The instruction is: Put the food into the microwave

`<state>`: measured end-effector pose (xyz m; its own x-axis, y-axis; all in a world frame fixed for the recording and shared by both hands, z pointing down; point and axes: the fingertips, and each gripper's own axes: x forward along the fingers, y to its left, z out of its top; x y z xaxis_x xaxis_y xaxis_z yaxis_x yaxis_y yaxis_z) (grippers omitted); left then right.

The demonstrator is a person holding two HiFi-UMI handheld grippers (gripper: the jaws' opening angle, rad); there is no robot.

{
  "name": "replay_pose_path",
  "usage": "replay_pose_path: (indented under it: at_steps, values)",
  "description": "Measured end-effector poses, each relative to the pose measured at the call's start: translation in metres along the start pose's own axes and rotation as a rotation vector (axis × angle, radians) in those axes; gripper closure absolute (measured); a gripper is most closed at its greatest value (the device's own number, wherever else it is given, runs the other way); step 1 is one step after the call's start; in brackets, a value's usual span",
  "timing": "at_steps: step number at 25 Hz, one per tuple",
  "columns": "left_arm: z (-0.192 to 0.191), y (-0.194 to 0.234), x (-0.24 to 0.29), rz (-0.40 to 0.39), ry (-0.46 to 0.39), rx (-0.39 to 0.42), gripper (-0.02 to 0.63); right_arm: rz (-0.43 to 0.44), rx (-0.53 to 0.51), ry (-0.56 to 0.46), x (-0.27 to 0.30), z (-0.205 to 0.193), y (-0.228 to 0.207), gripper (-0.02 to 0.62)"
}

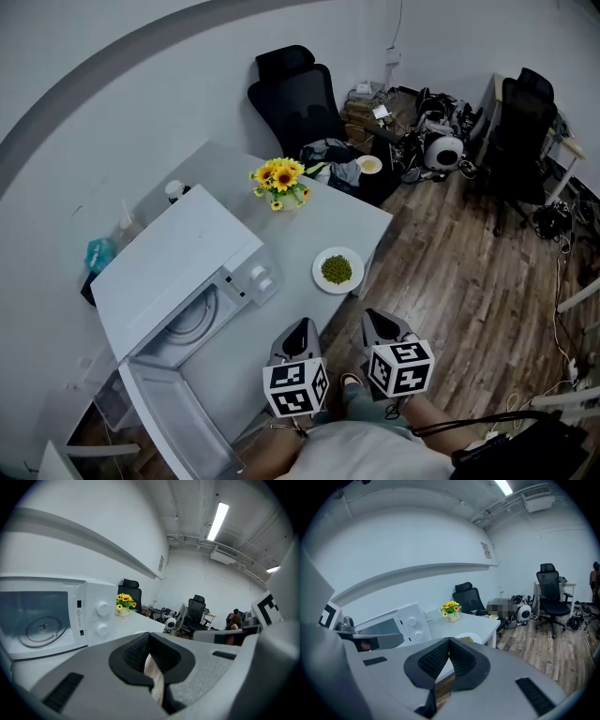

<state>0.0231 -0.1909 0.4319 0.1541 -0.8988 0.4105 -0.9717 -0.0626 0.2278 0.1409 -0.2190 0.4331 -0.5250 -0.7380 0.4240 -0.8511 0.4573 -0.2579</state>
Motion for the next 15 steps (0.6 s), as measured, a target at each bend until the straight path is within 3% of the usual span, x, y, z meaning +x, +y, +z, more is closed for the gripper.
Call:
replay_pose_path:
  at_steps: [15]
  values:
    - [0.021, 0.003, 0.034, 0.015, -0.013, -0.014, 0.604, 0.015, -0.017, -0.002, 0.033, 0.024, -0.015, 0.58]
